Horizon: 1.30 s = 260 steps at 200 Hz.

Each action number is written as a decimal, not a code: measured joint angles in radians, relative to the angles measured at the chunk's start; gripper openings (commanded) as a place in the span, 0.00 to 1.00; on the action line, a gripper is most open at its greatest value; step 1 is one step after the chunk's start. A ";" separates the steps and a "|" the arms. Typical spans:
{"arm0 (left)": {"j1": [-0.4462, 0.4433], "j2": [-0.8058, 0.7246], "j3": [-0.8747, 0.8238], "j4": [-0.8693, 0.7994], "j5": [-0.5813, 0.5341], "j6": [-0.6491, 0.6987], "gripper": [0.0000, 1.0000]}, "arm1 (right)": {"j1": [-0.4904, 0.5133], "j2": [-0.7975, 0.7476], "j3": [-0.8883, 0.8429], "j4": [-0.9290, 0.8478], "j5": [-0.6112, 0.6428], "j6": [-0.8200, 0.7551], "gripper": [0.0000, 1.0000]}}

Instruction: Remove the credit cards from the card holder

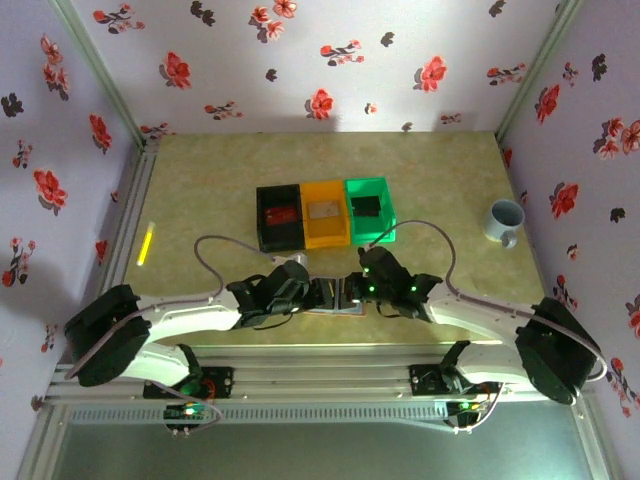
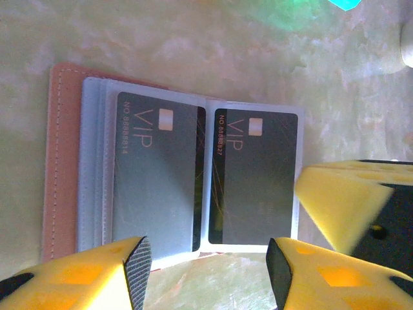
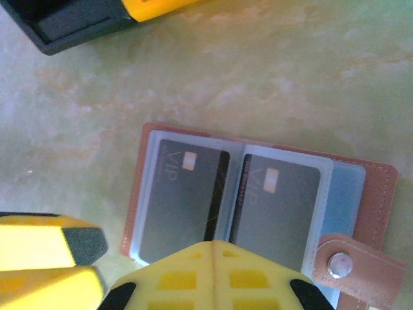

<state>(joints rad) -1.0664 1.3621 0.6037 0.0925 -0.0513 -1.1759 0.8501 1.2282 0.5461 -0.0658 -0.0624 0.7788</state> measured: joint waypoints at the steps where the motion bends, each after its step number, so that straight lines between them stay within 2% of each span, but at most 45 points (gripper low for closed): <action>1: 0.000 0.000 0.000 0.000 0.000 0.000 0.53 | 0.000 0.002 0.000 0.000 0.001 0.000 0.00; 58: -0.006 0.020 0.007 0.003 0.000 -0.003 0.53 | -0.013 0.102 -0.018 0.043 0.033 -0.001 0.00; 143: -0.034 0.115 0.091 0.005 0.001 -0.002 0.52 | -0.024 0.085 -0.100 0.117 0.040 0.000 0.00; 203: -0.034 0.176 0.124 0.021 0.003 -0.003 0.46 | -0.027 0.064 -0.129 0.151 0.040 0.000 0.00; 260: -0.034 0.232 0.119 0.142 0.023 -0.003 0.43 | -0.037 0.030 -0.161 0.160 0.037 0.000 0.00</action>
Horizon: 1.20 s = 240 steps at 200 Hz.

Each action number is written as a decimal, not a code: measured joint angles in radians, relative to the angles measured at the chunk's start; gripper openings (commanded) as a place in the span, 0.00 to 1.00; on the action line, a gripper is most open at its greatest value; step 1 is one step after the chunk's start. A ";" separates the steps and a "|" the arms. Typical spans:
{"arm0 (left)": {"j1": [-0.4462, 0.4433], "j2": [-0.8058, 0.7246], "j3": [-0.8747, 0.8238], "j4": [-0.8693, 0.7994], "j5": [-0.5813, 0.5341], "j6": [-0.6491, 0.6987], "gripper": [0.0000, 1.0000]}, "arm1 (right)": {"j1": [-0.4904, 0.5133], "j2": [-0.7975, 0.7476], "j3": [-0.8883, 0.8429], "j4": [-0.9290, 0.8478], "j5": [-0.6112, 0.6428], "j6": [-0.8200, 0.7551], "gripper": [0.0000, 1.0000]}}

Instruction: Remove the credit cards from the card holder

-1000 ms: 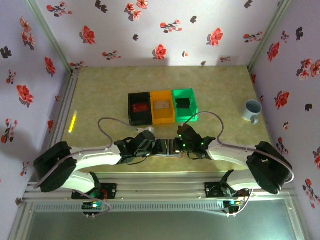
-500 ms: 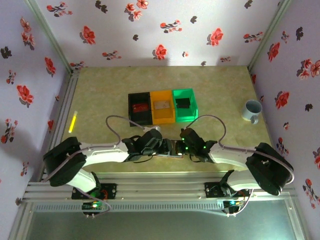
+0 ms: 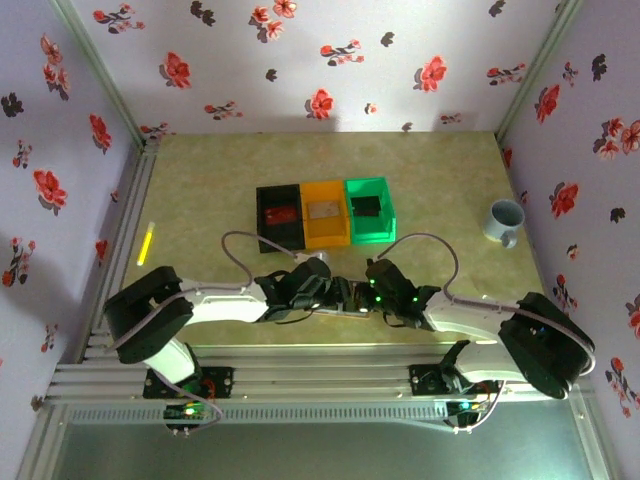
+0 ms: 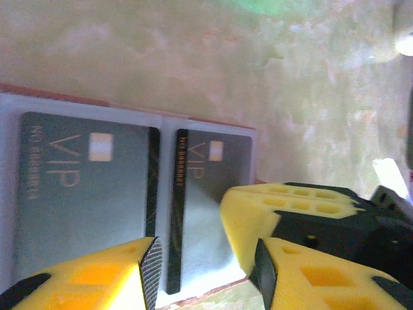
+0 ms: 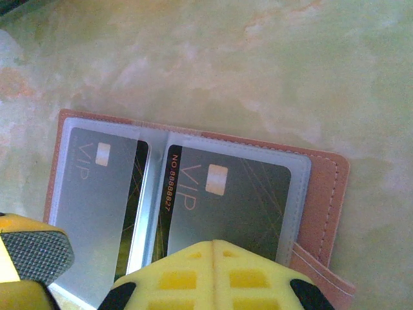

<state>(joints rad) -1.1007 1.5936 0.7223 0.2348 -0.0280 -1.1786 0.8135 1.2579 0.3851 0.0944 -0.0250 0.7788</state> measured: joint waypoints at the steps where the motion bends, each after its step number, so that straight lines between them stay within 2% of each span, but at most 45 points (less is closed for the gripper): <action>1: 0.000 0.001 -0.001 0.005 0.002 0.000 0.43 | 0.000 0.000 0.000 0.000 0.000 0.000 0.00; 49: -0.001 0.060 -0.045 0.186 0.042 -0.009 0.40 | -0.004 -0.002 -0.014 0.024 -0.005 0.000 0.00; 136: -0.003 0.135 -0.061 0.331 0.068 -0.051 0.38 | -0.020 -0.054 -0.031 -0.015 -0.004 -0.001 0.02; 204: -0.005 0.146 -0.064 0.333 0.066 -0.070 0.38 | -0.021 -0.244 -0.031 -0.117 -0.005 -0.020 0.06; 240: -0.005 0.146 -0.064 0.332 0.066 -0.072 0.37 | -0.021 -0.266 -0.045 -0.127 -0.004 -0.019 0.04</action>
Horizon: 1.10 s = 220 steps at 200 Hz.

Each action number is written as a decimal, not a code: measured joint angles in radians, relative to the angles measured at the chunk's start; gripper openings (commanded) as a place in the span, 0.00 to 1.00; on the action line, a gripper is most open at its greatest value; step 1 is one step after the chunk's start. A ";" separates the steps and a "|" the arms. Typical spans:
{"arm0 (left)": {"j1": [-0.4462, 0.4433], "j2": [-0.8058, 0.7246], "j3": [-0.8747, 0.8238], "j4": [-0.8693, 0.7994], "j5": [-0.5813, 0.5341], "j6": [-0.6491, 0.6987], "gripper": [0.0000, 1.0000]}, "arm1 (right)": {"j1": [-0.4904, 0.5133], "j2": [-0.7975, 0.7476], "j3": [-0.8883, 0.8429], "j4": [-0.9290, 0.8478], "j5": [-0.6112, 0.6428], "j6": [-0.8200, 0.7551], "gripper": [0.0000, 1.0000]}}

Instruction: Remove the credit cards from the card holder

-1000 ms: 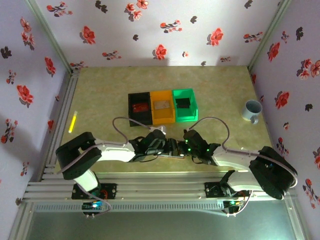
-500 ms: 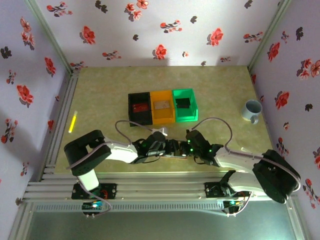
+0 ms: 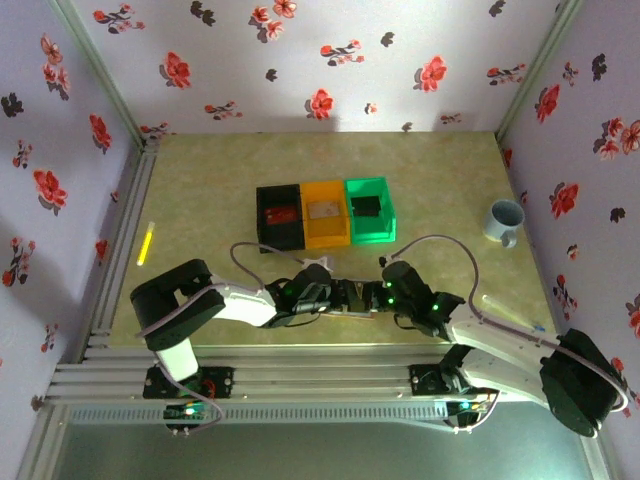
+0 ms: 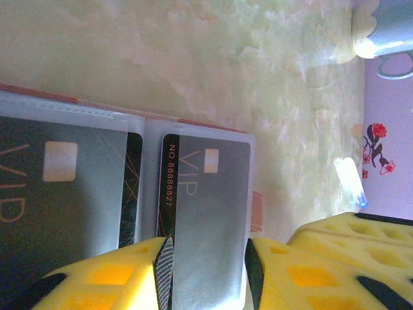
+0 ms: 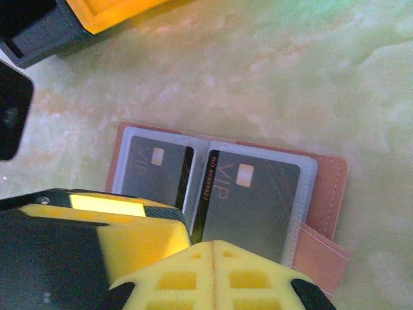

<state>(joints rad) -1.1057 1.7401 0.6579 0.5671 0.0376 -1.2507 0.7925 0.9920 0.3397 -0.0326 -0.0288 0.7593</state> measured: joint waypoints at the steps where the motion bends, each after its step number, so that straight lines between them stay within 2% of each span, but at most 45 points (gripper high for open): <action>1: 0.000 0.000 0.000 0.000 0.000 0.000 0.37 | 0.000 0.000 -0.001 0.000 0.000 0.000 0.04; 58: -0.001 0.000 -0.004 0.001 -0.003 0.000 0.37 | 0.000 -0.018 -0.076 -0.004 0.004 0.005 0.02; 220: -0.005 0.000 -0.005 -0.006 -0.012 0.027 0.35 | 0.000 -0.023 -0.119 0.003 0.034 0.021 0.00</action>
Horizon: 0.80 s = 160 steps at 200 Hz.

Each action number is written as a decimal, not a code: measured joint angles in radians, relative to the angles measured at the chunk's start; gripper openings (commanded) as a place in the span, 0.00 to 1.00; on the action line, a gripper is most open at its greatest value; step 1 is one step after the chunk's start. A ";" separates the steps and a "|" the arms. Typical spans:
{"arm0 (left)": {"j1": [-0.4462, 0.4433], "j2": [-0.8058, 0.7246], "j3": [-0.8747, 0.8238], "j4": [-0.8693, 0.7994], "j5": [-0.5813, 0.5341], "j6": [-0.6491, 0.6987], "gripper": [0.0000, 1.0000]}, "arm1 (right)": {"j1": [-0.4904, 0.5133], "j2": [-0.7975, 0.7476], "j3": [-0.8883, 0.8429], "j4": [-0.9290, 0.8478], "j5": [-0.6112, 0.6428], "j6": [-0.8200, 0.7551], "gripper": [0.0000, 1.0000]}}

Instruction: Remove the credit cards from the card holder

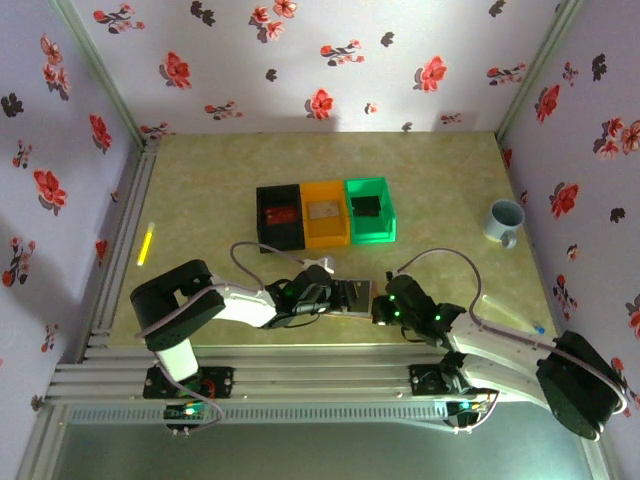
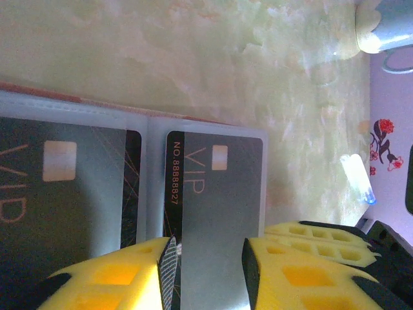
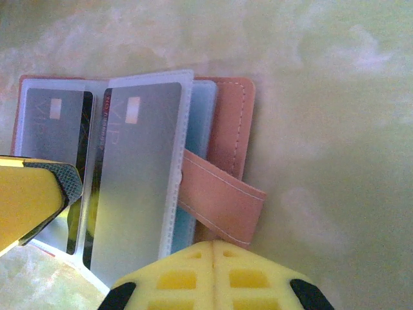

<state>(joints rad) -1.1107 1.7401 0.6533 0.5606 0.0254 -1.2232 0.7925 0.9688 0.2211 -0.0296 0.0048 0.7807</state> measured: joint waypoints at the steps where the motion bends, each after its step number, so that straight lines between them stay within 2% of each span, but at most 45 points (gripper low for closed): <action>1: 0.000 0.000 0.000 0.000 0.000 0.000 0.35 | 0.000 -0.001 0.000 0.000 0.000 0.001 0.00; 71: -0.002 0.000 0.000 0.000 -0.006 0.003 0.35 | 0.000 -0.116 0.016 -0.066 0.015 0.006 0.00; 160: -0.003 0.000 0.006 -0.012 -0.007 0.004 0.35 | 0.000 -0.029 0.019 0.016 -0.025 0.014 0.00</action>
<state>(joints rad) -1.1141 1.7401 0.6590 0.5484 0.0185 -1.2194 0.7925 0.9394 0.2405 -0.0139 -0.0200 0.7948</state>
